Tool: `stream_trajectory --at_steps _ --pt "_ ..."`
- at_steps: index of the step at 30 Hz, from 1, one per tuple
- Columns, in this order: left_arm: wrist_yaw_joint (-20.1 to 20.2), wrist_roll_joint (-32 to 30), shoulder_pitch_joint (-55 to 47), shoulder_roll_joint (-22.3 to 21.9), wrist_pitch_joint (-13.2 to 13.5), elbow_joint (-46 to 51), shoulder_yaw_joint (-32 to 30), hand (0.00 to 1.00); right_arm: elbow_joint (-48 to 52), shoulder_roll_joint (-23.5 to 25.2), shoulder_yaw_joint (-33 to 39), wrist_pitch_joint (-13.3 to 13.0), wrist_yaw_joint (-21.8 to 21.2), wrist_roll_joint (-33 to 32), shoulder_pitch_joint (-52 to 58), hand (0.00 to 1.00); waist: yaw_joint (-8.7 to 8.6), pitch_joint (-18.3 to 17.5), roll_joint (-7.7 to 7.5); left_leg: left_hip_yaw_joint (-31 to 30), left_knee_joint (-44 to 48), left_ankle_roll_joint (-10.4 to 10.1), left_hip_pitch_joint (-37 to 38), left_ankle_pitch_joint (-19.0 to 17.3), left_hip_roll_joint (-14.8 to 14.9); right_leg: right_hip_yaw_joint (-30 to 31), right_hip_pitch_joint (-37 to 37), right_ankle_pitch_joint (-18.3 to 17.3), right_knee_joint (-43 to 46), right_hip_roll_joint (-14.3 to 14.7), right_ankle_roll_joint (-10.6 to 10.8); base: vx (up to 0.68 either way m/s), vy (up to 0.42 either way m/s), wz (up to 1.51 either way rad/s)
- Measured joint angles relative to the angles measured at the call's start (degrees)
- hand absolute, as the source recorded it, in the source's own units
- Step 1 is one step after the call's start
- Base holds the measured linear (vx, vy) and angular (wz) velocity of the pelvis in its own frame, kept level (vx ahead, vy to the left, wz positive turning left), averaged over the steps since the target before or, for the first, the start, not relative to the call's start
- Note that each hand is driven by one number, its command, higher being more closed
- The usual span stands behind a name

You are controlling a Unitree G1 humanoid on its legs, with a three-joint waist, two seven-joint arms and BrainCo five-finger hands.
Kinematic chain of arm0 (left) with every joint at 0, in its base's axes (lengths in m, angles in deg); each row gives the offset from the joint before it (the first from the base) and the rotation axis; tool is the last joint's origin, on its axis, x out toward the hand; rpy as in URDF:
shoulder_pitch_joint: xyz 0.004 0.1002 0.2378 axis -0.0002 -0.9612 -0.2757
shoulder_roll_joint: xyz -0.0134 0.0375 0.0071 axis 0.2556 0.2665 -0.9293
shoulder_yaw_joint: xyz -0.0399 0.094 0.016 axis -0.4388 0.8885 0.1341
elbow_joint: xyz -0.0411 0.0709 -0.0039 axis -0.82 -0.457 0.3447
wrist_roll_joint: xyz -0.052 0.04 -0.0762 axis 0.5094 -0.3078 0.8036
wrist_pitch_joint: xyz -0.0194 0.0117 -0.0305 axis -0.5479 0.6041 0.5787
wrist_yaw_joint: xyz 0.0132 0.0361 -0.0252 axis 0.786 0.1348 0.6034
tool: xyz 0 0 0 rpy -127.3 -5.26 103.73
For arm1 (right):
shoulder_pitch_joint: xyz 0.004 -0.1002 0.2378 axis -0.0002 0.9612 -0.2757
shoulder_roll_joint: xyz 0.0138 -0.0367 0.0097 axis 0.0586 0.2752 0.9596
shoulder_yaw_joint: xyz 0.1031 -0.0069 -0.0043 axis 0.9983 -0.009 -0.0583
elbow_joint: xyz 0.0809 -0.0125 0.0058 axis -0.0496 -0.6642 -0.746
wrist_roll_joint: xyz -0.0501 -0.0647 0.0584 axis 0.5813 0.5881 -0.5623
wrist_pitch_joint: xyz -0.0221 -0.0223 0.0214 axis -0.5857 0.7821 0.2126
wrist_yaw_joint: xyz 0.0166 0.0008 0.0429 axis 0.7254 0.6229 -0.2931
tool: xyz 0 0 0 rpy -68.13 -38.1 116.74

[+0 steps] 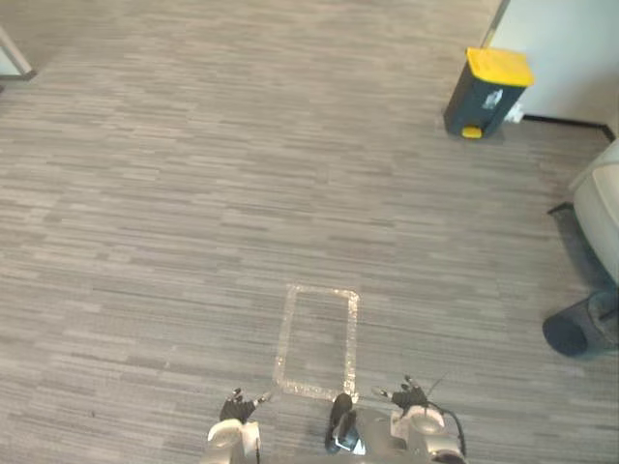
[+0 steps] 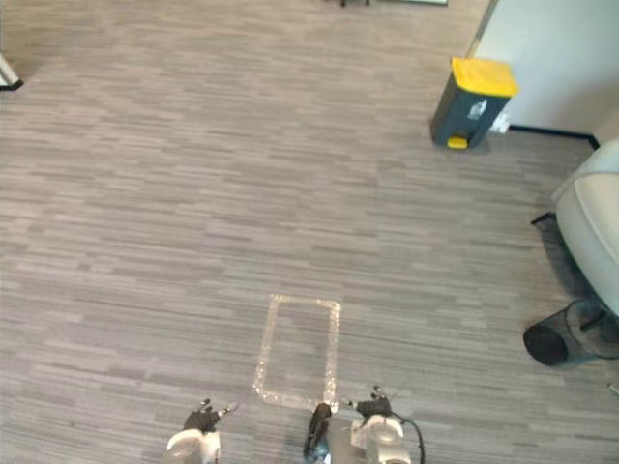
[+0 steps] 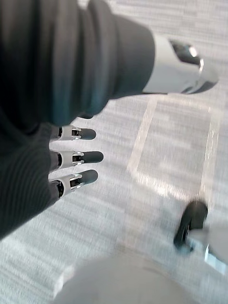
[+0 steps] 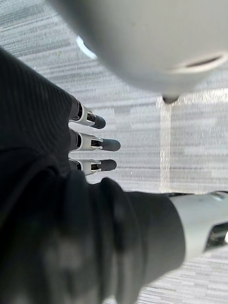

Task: Organize the slippers on the shoe rack

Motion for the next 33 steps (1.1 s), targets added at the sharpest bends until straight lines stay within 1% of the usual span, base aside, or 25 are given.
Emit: stream_trajectory --at_steps 2,3,5,6,7,8,9,10,11,12,13,14,15,18,20,21,22,24,25,26,27,28,30,32,33 --pt "0.02 -0.09 -0.54 0.08 0.17 1.53 0.08 0.0 -0.11 0.71 -0.3 0.01 0.05 -0.03 0.52 0.0 0.87 0.06 -0.1 0.93 6.43 1.56 -4.46 -1.36 1.66 2.85 3.65 -1.96 -0.51 0.54 0.3 0.4 0.055 -0.77" --pt "0.02 -0.1 -0.79 0.02 0.23 2.27 0.17 0.0 -0.03 1.0 -0.45 0.17 0.02 -0.06 0.81 0.0 1.04 0.14 -0.35 1.61 6.01 2.1 -7.44 -1.81 2.31 4.68 5.92 -2.73 -1.21 0.53 0.65 0.39 0.098 -0.78" --pt "0.0 -0.09 -1.06 -0.15 0.44 3.07 0.15 0.0 -0.04 1.35 -0.09 0.23 0.09 -0.13 0.88 0.0 1.49 -0.19 -0.22 2.33 -0.26 1.74 -10.73 -3.15 2.42 7.32 8.23 -3.25 -2.55 -0.09 1.75 0.4 0.17 -0.74" --pt "0.02 -0.1 -1.06 -0.21 0.48 3.57 0.22 0.0 -0.02 1.47 0.07 0.22 0.13 -0.14 0.99 0.0 1.8 -0.06 -0.44 2.29 -7.85 1.64 -12.04 -3.06 1.26 8.99 9.76 -3.83 -3.08 -1.28 2.95 0.36 0.221 -0.59" --pt "0.01 -0.09 -1.04 -0.27 0.5 3.77 0.28 0.0 0.0 1.47 0.17 0.23 0.15 -0.16 1.0 0.0 1.83 -0.03 -0.48 1.73 -12.52 1.57 -12.73 -2.84 0.4 9.72 10.64 -4.06 -3.39 -2.09 3.47 0.46 0.307 -0.52" --pt "0.01 -0.09 -0.83 -0.25 0.55 3.77 0.41 0.0 -0.01 1.47 0.43 0.25 0.2 -0.2 1.03 0.0 1.82 0.23 -0.9 -0.35 -20.48 1.09 -13.3 -1.12 -1.74 10.74 11.89 -4.65 -3.87 -3.68 5.17 0.32 0.231 -0.34" --pt "0.0 -0.08 -0.73 -0.3 0.63 3.73 0.75 0.0 -0.03 1.38 0.52 0.22 0.23 -0.21 1.2 0.0 1.82 0.27 -1.16 -3.28 -26.86 -0.04 -13.01 3.98 -3.9 11.54 12.63 -5.41 -4.29 -5.03 6.88 0.44 0.372 -0.43" --pt "0.0 -0.06 -0.75 0.21 0.71 3.46 0.92 0.0 -0.36 1.24 0.4 0.41 0.27 -0.32 1.43 0.0 2.12 -0.28 -1.86 -3.6 -30.03 0.76 -11.24 9.44 -6.73 13.24 13.41 -6.04 -4.74 -6.94 8.76 0.35 0.301 -0.28" --pt "-0.12 -0.02 -0.43 0.64 0.69 3.02 1.02 0.0 -0.29 1.18 -0.11 0.35 -0.01 -0.25 1.36 0.0 1.79 -0.58 -2.45 -2.61 -30.79 1.19 -10.8 9.21 -7.46 13.34 13.6 -5.23 -5.67 -8.0 8.93 0.42 0.361 -0.34" --pt "-0.09 0.07 -0.08 1.04 0.8 2.13 1.03 0.0 -0.54 1.06 0.74 0.42 0.04 -0.23 1.36 0.0 2.03 -0.69 -3.06 -1.42 -29.54 2.29 -11.03 7.96 -7.81 13.79 13.57 -3.34 -6.64 -8.67 9.52 0.29 0.222 -0.22" --pt "-0.08 0.06 0.13 1.42 0.81 2.04 1.2 0.0 -0.66 1.08 1.14 0.42 0.06 -0.22 1.14 0.0 2.27 -0.74 -3.26 -0.93 -28.97 2.79 -11.05 7.5 -7.82 14.06 13.68 -2.77 -6.97 -8.99 9.78 0.36 0.306 -0.51" --pt "-0.04 0.01 0.35 2.34 0.57 0.91 1.22 0.0 -0.62 1.34 2.25 0.4 0.05 -0.09 0.97 0.0 2.34 -1.04 -3.89 0.86 -27.76 4.06 -10.4 6.53 -7.91 15.21 13.78 -1.12 -7.05 -9.71 10.2 0.26 0.219 -0.52" --pt "-0.02 -0.01 0.34 2.64 0.49 0.45 1.23 0.0 -0.54 1.4 2.7 0.4 0.1 -0.07 0.99 0.0 2.37 -1.14 -4.06 1.89 -27.77 4.43 -9.61 6.32 -7.96 15.5 13.67 -0.36 -6.58 -10.17 10.83 0.27 0.226 -0.74" --pt "0.03 -0.41 0.26 3.48 0.29 -0.83 2.49 0.0 -0.53 1.31 3.01 0.46 -0.05 -0.03 1.31 0.0 2.18 -1.06 -3.97 5.18 -27.83 5.56 -5.37 5.63 -7.59 16.7 9.69 0.59 1.57 -11.36 11.04 0.14 0.101 -1.01" --pt "0.06 -0.39 -0.4 3.7 0.32 -1.71 2.67 0.0 -0.84 1.1 2.68 0.43 -0.19 0.01 1.19 0.0 2.62 -0.93 -3.59 8.38 -28.79 5.88 -2.93 5.43 -6.53 15.03 5.74 0.91 7.0 -12.11 11.04 0.05 0.036 -1.47" --pt "0.05 -0.37 -0.58 4.18 0.31 -2.15 3.41 0.0 -1.17 1.07 2.28 0.45 -0.47 0.06 0.97 0.0 2.44 -1.05 -3.46 10.77 -30.24 5.88 -1.59 5.43 -5.9 10.94 3.3 0.93 7.9 -12.84 10.99 0.01 0.003 -1.55" --pt "0.06 -0.35 -0.26 4.53 0.33 -2.74 3.63 0.0 -1.32 1.06 2.07 0.44 -0.5 0.1 0.85 0.0 2.13 -1.14 -3.66 11.28 -31.58 5.87 -0.95 5.44 -5.75 5.86 1.72 1.42 5.81 -12.85 10.85 0.0 -0.033 -1.54" --pt "0.07 -0.34 0.03 5.04 0.35 -3.23 3.74 0.0 -2.89 0.65 2.0 0.36 -0.47 0.15 0.34 0.0 2.22 -1.74 -4.57 11.73 -34.16 5.66 0.2 5.51 -5.89 0.6 0.76 2.5 1.07 -11.99 10.36 0.02 -0.161 -1.65" --pt "0.09 -0.3 0.08 5.31 0.41 -4.02 4.23 0.0 -3.65 -0.21 0.99 0.34 -0.46 0.21 0.03 0.0 2.2 -2.15 -4.49 11.51 -36.35 5.15 0.72 5.61 -5.94 -0.3 1.46 3.13 -3.21 -11.08 9.57 0.04 -0.22 -1.61" --pt "0.16 -0.3 0.36 5.33 0.36 -4.53 4.85 0.0 -4.04 -0.73 -0.06 0.31 -0.46 0.32 -0.13 0.0 1.71 -1.85 -4.05 11.52 -37.72 4.03 1.38 5.75 -6.02 -0.67 1.8 3.39 -5.21 -10.63 9.34 0.02 -0.178 -1.19" --pt "0.37 -0.31 1.22 4.77 0.34 -5.39 5.57 0.0 -4.66 -2.32 -0.14 0.24 -0.37 0.87 -0.39 0.0 0.67 -1.5 -2.7 11.03 -39.34 2.71 2.22 6.27 -5.94 0.03 1.82 4.7 -6.59 -9.46 8.73 0.01 -0.138 -0.59" --pt "0.53 -0.33 1.32 3.98 0.43 -5.27 5.71 0.0 -4.88 -3.6 0.14 0.38 -0.38 1.53 0.11 0.0 0.03 -1.6 -2.16 10.17 -39.96 2.07 2.95 6.65 -5.83 0.2 2.55 4.89 -7.26 -9.07 8.59 0.0 -0.113 -0.29" --pt "1.01 -0.43 1.07 3.62 0.49 -5.19 5.66 0.0 -4.74 -4.17 1.6 0.13 -0.2 1.21 1.47 0.0 -0.45 -1.58 -1.89 8.9 -39.11 1.62 4.52 6.61 -5.04 -0.33 5.53 5.06 -8.93 -8.16 8.32 -0.02 -0.112 0.1" --pt "1.09 -0.46 0.85 3.62 0.41 -4.55 5.5 0.0 -4.8 -4.22 1.53 0.21 -0.17 1.31 2.02 0.0 -0.55 -1.61 -1.83 8.93 -33.02 -0.99 2.76 4.89 -2.47 0.27 6.43 4.95 -10.42 -6.76 8.16 -0.09 -0.086 -0.02" --pt "1.17 -0.5 0.36 3.6 0.39 -2.86 4.67 0.0 -4.65 -3.63 1.34 0.24 -0.16 1.2 2.06 0.0 0.51 -1.39 -1.91 8.86 -25.32 -1.39 -0.14 4.16 -0.14 1.19 6.8 4.38 -10.86 -5.9 7.74 -0.11 -0.073 -0.44"
